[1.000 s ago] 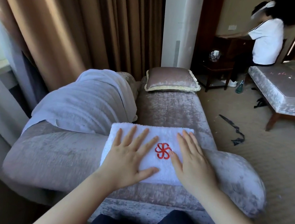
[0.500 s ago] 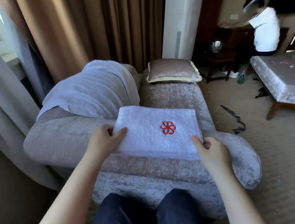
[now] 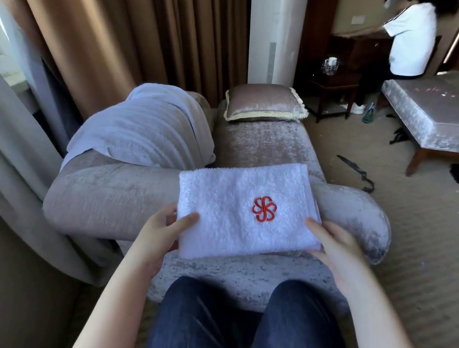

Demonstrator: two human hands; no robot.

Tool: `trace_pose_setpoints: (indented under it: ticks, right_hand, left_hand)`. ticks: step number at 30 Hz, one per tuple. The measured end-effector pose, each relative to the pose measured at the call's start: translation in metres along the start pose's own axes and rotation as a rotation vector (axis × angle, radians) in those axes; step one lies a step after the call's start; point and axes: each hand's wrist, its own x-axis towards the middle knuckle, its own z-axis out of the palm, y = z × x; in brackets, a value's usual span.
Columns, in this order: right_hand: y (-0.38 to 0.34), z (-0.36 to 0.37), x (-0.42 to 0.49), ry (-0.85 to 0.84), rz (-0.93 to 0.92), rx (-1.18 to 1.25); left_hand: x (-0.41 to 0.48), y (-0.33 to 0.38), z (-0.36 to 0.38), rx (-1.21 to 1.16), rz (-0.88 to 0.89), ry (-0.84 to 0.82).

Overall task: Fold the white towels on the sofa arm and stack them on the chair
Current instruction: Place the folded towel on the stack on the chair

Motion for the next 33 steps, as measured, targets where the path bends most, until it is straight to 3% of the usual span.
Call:
trace_pose_setpoints:
  ticks: [10, 33]
  right_hand:
    - [-0.003, -0.044, -0.048, 0.149, -0.071, 0.089]
    - [0.042, -0.202, -0.293, 0.993, -0.167, 0.310]
  left_hand:
    - [-0.018, -0.001, 0.045, -0.019, 0.053, -0.112]
    - [-0.110, -0.029, 0.276, -0.088, -0.080, -0.955]
